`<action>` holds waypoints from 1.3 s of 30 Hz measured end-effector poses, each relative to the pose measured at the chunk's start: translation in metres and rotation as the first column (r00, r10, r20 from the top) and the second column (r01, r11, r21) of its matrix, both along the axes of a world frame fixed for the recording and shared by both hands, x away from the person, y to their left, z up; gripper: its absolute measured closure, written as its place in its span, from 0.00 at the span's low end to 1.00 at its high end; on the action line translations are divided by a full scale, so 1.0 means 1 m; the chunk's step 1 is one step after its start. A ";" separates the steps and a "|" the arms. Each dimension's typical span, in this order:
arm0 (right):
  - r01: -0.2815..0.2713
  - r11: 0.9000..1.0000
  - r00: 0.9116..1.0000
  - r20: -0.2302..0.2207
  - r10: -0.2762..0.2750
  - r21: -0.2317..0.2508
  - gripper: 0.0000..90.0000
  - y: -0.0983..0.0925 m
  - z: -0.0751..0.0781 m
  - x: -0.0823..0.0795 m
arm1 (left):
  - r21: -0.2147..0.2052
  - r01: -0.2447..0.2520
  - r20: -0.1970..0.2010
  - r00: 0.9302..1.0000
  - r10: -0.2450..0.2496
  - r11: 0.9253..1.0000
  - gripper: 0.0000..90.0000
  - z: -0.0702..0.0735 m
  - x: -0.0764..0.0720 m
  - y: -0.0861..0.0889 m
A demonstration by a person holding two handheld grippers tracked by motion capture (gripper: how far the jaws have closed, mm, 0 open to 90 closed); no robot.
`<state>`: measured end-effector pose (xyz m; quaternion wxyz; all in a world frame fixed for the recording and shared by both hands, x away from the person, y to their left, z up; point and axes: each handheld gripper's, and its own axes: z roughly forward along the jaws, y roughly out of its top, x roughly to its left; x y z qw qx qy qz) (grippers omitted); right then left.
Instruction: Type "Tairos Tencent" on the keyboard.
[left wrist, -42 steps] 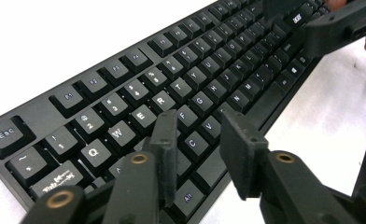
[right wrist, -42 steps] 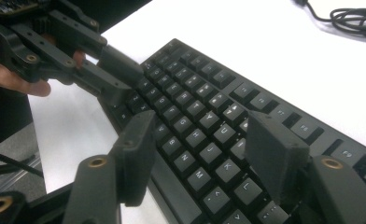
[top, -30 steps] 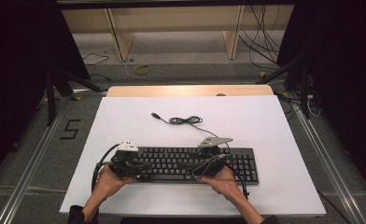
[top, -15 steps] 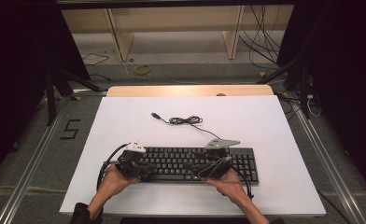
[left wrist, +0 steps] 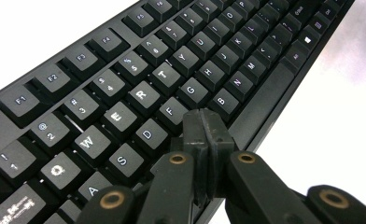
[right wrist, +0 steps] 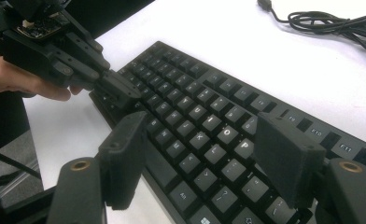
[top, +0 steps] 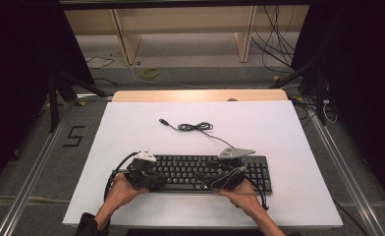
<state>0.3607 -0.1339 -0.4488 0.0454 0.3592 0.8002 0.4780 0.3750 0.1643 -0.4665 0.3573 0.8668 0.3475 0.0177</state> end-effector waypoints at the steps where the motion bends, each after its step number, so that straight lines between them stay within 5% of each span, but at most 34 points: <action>1: 0.001 1.000 1.000 -0.001 -0.001 0.000 0.40 0.000 0.000 0.000 | 0.001 -0.001 0.000 1.000 0.001 1.000 0.99 0.000 0.000 0.000; 29: -0.003 1.000 1.000 -0.003 0.003 -0.013 0.40 -0.003 -0.001 -0.002 | 0.023 -0.018 -0.011 1.000 0.018 1.000 0.99 -0.005 0.001 -0.002; 39: -0.003 1.000 1.000 -0.001 0.003 -0.011 0.40 -0.002 -0.001 -0.001 | -0.051 -0.028 0.000 1.000 0.028 0.998 0.93 0.006 0.001 0.003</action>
